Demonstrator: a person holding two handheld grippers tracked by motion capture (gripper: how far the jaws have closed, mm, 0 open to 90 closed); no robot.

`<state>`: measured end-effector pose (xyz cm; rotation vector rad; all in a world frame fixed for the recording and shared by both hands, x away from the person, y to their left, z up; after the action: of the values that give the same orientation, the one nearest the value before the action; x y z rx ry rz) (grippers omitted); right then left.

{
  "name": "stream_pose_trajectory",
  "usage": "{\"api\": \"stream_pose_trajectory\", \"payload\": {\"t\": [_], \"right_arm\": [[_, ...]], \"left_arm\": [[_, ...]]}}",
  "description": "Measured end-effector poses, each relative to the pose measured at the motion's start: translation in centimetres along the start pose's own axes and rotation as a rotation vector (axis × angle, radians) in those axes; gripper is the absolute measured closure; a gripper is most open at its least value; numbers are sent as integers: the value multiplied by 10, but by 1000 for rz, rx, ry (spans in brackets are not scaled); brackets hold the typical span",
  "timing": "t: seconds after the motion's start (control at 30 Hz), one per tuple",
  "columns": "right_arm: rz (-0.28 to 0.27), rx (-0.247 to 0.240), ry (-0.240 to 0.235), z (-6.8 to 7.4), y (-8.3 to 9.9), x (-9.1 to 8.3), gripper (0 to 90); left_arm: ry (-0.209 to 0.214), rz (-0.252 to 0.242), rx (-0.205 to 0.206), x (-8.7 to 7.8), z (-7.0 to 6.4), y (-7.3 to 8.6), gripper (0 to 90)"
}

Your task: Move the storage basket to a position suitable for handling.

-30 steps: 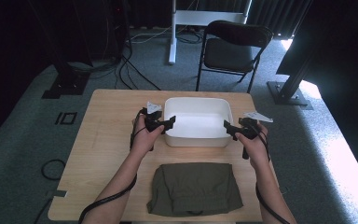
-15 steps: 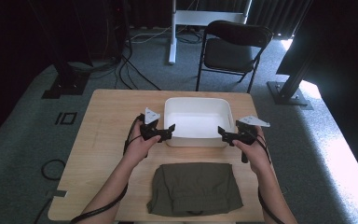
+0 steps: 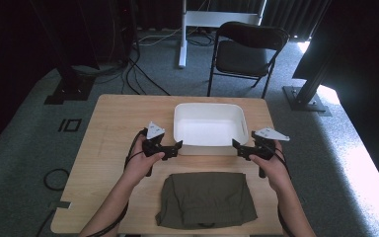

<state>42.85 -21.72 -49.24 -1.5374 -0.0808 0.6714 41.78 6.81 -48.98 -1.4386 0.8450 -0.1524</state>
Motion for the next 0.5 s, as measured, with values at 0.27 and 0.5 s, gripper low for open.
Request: {"api": "stream_pose_trajectory", "payload": {"t": [0.27, 0.5], "right_arm": [[-2, -18, -34, 11, 12, -14, 121], [6, -16, -60, 20, 32, -23, 123]], "left_arm": [[24, 30, -18, -13, -6, 24, 190], [47, 56, -47, -22, -10, 44, 190]]}}
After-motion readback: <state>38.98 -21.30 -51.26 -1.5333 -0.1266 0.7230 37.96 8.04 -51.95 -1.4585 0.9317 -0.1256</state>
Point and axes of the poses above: each handheld gripper's, and its own axes: x roughly forward along the jaws, y roughly out of its underside, z roughly to its left, the point moved 8 cm from there along x, roughly forward along the jaws, and after that the axes turned 5 degrees about -z, right-handed, at the moved point
